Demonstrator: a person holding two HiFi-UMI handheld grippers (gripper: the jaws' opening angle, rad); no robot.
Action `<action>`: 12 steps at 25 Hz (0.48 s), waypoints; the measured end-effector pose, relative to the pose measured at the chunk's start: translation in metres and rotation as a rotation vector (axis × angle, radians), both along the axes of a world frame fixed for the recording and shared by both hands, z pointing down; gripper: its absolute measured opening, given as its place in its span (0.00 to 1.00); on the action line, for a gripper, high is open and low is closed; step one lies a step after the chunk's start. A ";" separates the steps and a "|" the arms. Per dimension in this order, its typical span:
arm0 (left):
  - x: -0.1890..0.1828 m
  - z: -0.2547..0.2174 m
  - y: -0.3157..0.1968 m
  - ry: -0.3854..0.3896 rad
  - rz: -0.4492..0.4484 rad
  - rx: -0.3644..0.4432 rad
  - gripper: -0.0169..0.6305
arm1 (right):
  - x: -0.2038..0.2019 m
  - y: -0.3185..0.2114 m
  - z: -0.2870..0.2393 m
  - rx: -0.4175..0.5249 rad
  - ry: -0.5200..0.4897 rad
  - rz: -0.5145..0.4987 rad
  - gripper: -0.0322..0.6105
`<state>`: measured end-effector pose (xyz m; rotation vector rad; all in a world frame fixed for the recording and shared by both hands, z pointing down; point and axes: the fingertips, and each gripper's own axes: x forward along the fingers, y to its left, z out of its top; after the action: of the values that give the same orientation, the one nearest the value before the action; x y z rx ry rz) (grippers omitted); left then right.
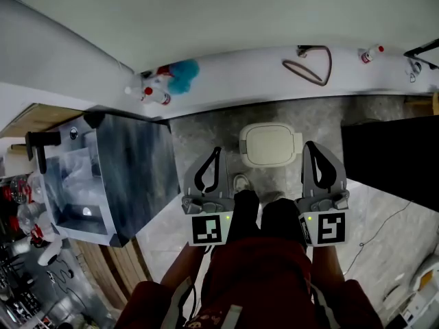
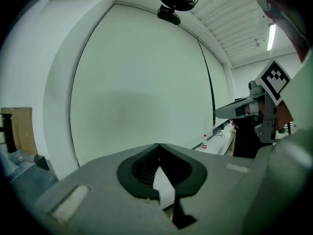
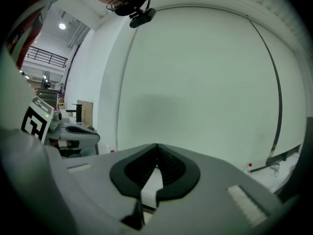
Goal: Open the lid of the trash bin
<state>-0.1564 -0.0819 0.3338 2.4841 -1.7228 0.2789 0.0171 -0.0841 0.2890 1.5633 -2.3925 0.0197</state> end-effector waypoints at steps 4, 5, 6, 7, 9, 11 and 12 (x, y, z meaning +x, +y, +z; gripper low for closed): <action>0.007 0.027 0.000 -0.013 0.036 -0.029 0.03 | -0.002 0.003 0.021 -0.029 0.004 0.010 0.05; 0.008 0.034 -0.001 -0.017 0.042 -0.038 0.03 | -0.001 0.003 0.028 -0.040 0.005 0.012 0.05; 0.011 0.041 -0.002 -0.017 0.048 -0.046 0.03 | 0.000 0.003 0.034 -0.047 0.003 0.015 0.05; 0.014 0.047 -0.002 -0.013 0.054 -0.051 0.03 | 0.001 0.003 0.038 -0.049 -0.003 0.016 0.05; 0.019 0.061 -0.002 -0.012 0.068 -0.061 0.03 | 0.000 0.005 0.047 -0.052 -0.026 0.008 0.05; 0.024 0.077 -0.001 -0.015 0.073 -0.078 0.03 | 0.001 0.005 0.060 -0.084 -0.033 0.013 0.05; 0.028 0.085 -0.002 -0.017 0.075 -0.084 0.03 | 0.004 0.004 0.068 -0.108 -0.029 0.025 0.05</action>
<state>-0.1288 -0.0841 0.4192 2.4967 -1.5913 0.3720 0.0208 -0.0800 0.3571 1.5533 -2.3521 0.1746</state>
